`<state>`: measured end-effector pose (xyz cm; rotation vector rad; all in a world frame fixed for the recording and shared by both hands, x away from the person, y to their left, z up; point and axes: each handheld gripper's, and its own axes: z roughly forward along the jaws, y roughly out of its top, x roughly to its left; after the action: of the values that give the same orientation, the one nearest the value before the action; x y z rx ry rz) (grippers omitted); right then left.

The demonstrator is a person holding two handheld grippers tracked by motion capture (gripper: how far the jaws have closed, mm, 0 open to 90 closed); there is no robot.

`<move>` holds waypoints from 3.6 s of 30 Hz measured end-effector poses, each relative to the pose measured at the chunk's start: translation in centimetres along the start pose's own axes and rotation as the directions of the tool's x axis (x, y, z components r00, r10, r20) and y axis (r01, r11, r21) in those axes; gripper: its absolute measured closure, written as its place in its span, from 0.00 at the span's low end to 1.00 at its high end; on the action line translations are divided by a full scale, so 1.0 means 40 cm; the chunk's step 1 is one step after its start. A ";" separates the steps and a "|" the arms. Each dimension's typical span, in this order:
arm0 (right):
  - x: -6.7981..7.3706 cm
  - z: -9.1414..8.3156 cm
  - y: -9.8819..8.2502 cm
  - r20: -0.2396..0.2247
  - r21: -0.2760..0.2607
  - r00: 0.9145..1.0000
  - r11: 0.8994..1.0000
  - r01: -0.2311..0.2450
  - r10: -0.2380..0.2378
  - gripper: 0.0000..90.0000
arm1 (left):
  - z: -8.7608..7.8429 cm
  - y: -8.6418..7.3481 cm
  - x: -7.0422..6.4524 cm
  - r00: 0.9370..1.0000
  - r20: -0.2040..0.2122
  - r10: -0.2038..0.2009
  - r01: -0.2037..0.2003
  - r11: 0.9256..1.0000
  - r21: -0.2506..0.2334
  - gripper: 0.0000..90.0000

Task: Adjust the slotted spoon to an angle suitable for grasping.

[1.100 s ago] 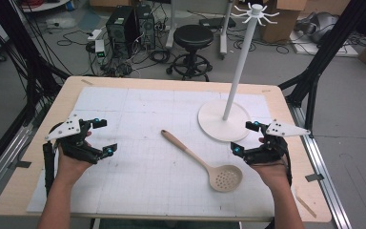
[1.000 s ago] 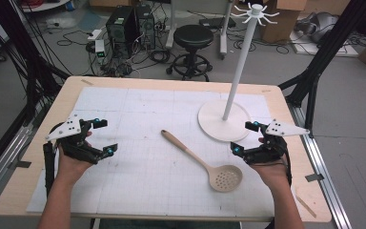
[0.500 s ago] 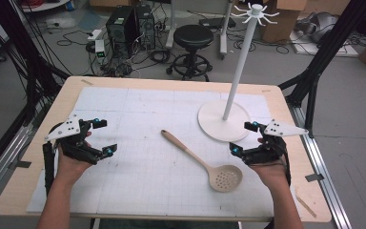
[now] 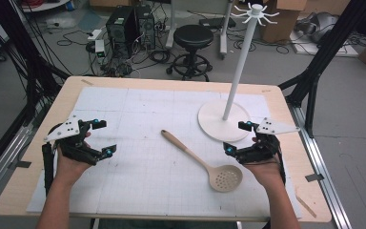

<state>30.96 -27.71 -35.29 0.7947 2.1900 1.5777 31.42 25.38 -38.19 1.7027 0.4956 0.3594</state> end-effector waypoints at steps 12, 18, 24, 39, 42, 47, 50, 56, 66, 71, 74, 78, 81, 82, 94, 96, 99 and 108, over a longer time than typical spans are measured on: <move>0.007 0.108 0.060 -0.018 0.126 0.999 0.992 0.034 -0.032 0.01 | -0.002 0.003 -0.003 1.000 0.008 0.002 -0.002 1.000 -0.011 0.02; 0.017 0.169 0.091 -0.045 0.202 0.997 0.977 0.069 -0.061 0.01 | -0.003 0.008 -0.005 1.000 0.005 0.011 -0.011 1.000 -0.007 0.02; 0.022 0.221 0.096 -0.057 0.281 0.996 0.956 0.085 -0.072 0.01 | 0.000 0.007 -0.006 1.000 0.008 0.013 -0.013 1.000 -0.004 0.02; 0.035 0.295 0.085 -0.079 0.449 0.993 0.886 0.111 -0.085 0.16 | -0.003 0.007 -0.006 1.000 0.005 0.011 -0.011 1.000 -0.004 0.02; 0.037 0.304 0.086 -0.081 0.461 0.994 0.881 0.105 -0.076 0.17 | -0.003 0.007 -0.005 1.000 0.004 0.010 -0.010 1.000 -0.007 0.02; 0.042 0.320 0.084 -0.083 0.500 0.993 0.858 0.119 -0.089 0.19 | -0.001 0.007 -0.005 1.000 0.006 0.016 -0.016 1.000 -0.004 0.02; 0.046 0.328 0.080 -0.080 0.518 0.993 0.847 0.115 -0.085 0.24 | 0.000 0.007 -0.005 1.000 0.005 0.015 -0.015 1.000 0.000 0.02; 0.052 0.358 0.065 -0.110 0.564 0.989 0.813 0.144 -0.098 0.31 | 0.001 0.006 -0.006 1.000 0.005 0.014 -0.015 1.000 0.003 0.02; 0.060 0.388 0.046 -0.110 0.644 0.991 0.754 0.129 -0.076 0.38 | 0.004 0.005 -0.006 1.000 0.007 0.017 -0.017 1.000 0.008 0.02; 0.063 0.398 0.037 -0.120 0.677 0.991 0.725 0.124 -0.057 0.39 | 0.005 0.005 -0.007 1.000 0.005 0.018 -0.018 1.000 0.012 0.02; 0.064 0.404 0.031 -0.131 0.694 0.990 0.708 0.129 -0.052 0.41 | 0.005 0.005 -0.006 1.000 0.004 0.019 -0.019 1.000 0.014 0.02; 0.069 0.418 0.019 -0.135 0.720 0.990 0.682 0.130 -0.047 0.42 | 0.004 0.006 -0.006 1.000 0.004 0.018 -0.018 1.000 0.008 0.02; 0.069 0.422 0.017 -0.132 0.721 0.990 0.681 0.126 -0.043 0.43 | 0.004 0.006 -0.006 1.000 0.005 0.018 -0.018 1.000 0.008 0.02; 0.070 0.426 0.014 -0.133 0.727 0.990 0.676 0.122 -0.037 0.45 | 0.004 0.006 -0.007 1.000 0.006 0.017 -0.017 1.000 0.008 0.02; 0.071 0.443 -0.001 -0.125 0.748 0.992 0.656 0.096 -0.003 0.57 | 0.005 0.005 -0.007 1.000 0.006 0.018 -0.018 1.000 0.010 0.02; 0.071 0.444 -0.003 -0.118 0.751 0.993 0.654 0.091 -0.003 0.57 | 0.006 0.005 -0.007 1.000 0.006 0.017 -0.017 1.000 0.010 0.02; 0.070 0.448 -0.006 -0.107 0.755 0.994 0.650 0.085 -0.005 0.62 | 0.006 0.005 -0.007 1.000 0.007 0.019 -0.019 1.000 0.012 0.02; 0.085 0.449 -0.008 -0.080 0.759 0.995 0.644 0.096 -0.053 0.66 | 0.009 0.004 -0.008 1.000 0.008 0.018 -0.019 1.000 0.016 0.02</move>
<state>38.24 -12.07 -41.40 0.8476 2.9023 0.5508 31.35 24.88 -38.09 1.7248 0.4782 0.3625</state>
